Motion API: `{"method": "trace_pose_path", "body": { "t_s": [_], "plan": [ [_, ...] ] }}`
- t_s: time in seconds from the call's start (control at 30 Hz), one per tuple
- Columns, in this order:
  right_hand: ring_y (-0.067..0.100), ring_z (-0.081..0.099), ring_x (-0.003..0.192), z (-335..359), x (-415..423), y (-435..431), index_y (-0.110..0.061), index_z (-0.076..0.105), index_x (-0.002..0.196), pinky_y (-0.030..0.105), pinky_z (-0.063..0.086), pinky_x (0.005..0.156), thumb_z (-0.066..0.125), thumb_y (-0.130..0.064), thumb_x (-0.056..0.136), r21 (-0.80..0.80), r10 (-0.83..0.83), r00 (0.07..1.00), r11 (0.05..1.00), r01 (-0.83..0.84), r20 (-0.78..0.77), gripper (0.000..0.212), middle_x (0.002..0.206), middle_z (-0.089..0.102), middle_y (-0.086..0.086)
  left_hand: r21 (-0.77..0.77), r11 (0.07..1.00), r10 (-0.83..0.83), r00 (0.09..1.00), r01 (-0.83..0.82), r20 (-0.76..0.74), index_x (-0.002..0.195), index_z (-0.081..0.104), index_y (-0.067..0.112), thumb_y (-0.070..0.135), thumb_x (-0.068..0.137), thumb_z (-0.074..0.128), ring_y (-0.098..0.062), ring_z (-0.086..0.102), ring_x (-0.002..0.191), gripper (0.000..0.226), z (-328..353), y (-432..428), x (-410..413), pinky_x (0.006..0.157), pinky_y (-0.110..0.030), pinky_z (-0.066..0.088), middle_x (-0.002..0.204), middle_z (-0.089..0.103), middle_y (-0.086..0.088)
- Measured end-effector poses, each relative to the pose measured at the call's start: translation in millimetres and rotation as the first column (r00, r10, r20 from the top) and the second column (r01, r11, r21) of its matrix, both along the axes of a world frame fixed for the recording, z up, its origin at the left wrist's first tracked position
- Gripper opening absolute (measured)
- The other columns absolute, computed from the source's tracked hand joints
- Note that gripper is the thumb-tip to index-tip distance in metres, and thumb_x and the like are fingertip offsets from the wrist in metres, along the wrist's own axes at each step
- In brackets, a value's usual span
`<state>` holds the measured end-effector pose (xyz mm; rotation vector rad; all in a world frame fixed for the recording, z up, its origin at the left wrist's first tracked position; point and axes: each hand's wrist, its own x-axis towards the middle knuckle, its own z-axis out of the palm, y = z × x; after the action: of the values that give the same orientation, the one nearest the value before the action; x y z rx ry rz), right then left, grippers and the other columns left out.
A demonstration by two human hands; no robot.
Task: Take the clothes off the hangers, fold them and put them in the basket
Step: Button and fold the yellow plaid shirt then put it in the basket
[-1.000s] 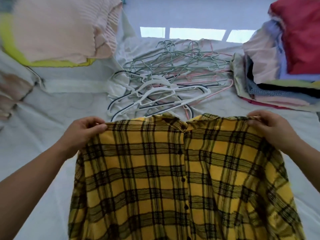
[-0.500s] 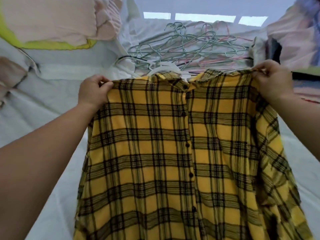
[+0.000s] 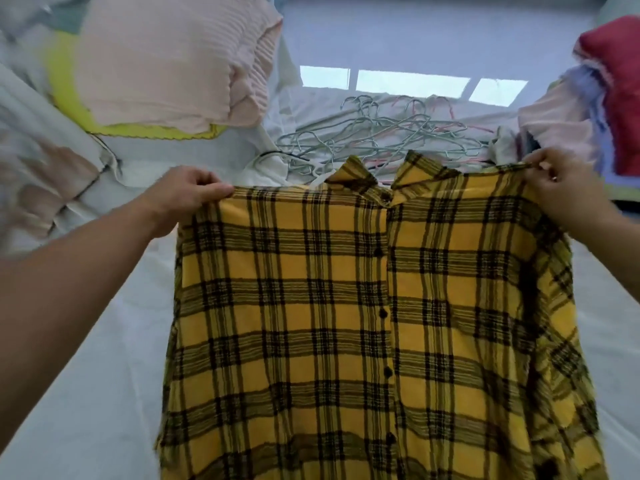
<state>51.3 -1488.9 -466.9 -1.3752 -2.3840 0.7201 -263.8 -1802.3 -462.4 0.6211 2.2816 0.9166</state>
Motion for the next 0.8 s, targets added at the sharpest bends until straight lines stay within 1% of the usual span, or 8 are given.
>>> {"method": "trace_pose_path", "body": {
  "t_s": [0.07,0.17,0.27,0.4,0.57,0.6,0.7,0.8],
  "plan": [
    [0.033,0.052,0.092,27,5,-2,-0.007,0.055,0.114,0.030,0.031,0.071,0.048,-0.013,0.096,0.034,0.023,1.000,0.999,-0.023,0.016,0.021,0.098,0.054,0.018,0.039,0.999,-0.003,1.000,0.004,-0.025,0.075,0.061,0.013,0.018,0.089,0.060,-0.015,0.049,0.065,0.015,28,-5,-1,0.058,-0.027,0.039,0.070,0.054,-0.004],
    [0.040,0.054,0.101,66,20,-11,-0.007,0.054,0.116,0.040,0.039,0.080,0.047,-0.016,0.096,0.097,0.078,0.993,0.992,-0.086,0.086,0.023,0.111,0.058,0.027,0.093,0.996,0.011,0.999,-0.007,-0.043,0.076,0.062,0.012,0.015,0.087,0.062,-0.017,0.052,0.064,0.011,66,-21,8,0.058,-0.026,0.042,0.071,0.057,-0.005],
    [0.044,0.055,0.101,108,36,-32,-0.007,0.054,0.115,0.043,0.040,0.082,0.046,-0.015,0.097,0.154,0.142,0.987,0.976,-0.153,0.078,0.022,0.111,0.060,0.029,0.134,0.991,0.032,0.994,-0.018,-0.102,0.074,0.063,0.015,0.013,0.085,0.065,-0.015,0.051,0.064,0.011,102,-45,27,0.059,-0.025,0.041,0.069,0.057,-0.003],
    [0.038,0.058,0.093,171,69,-64,-0.011,0.053,0.111,0.039,0.039,0.077,0.043,-0.017,0.098,0.214,0.203,0.979,0.956,-0.201,0.012,0.018,0.102,0.063,0.023,0.210,0.976,0.095,0.978,-0.055,-0.188,0.078,0.063,0.014,0.014,0.084,0.067,-0.017,0.047,0.067,0.007,160,-80,56,0.059,-0.027,0.036,0.072,0.054,-0.004],
    [0.032,0.054,0.078,258,123,-104,-0.013,0.050,0.114,0.035,0.035,0.066,0.041,-0.022,0.099,0.319,0.226,0.968,0.931,-0.180,-0.112,0.020,0.090,0.060,0.017,0.308,0.951,0.114,0.969,-0.041,-0.221,0.085,0.063,0.010,0.013,0.085,0.065,-0.022,0.049,0.071,0.004,248,-129,105,0.061,-0.030,0.038,0.075,0.055,-0.008],
    [0.033,0.054,0.079,276,135,-113,-0.013,0.051,0.114,0.035,0.036,0.067,0.042,-0.022,0.099,0.358,0.226,0.964,0.919,-0.163,-0.139,0.020,0.093,0.061,0.019,0.350,0.936,0.132,0.961,-0.040,-0.243,0.083,0.063,0.012,0.014,0.085,0.065,-0.022,0.049,0.070,0.004,267,-138,118,0.060,-0.030,0.038,0.075,0.054,-0.009],
    [0.029,0.055,0.092,319,167,-144,-0.007,0.054,0.116,0.035,0.040,0.076,0.048,-0.020,0.097,0.407,0.203,0.900,0.913,-0.030,-0.387,0.024,0.103,0.060,0.018,0.498,0.864,0.280,0.894,-0.075,-0.351,0.082,0.059,0.016,0.018,0.087,0.063,-0.016,0.049,0.065,0.006,310,-158,161,0.055,-0.025,0.042,0.073,0.052,-0.002],
    [0.029,0.054,0.094,342,184,-167,0.002,0.055,0.113,0.028,0.033,0.073,0.051,-0.016,0.095,0.420,0.249,0.901,0.904,-0.083,-0.356,0.026,0.101,0.059,0.021,0.398,0.917,0.244,0.820,-0.022,-0.518,0.086,0.058,0.013,0.018,0.088,0.062,-0.014,0.050,0.069,0.007,335,-172,189,0.060,-0.025,0.039,0.070,0.053,0.002]
  ]
}}
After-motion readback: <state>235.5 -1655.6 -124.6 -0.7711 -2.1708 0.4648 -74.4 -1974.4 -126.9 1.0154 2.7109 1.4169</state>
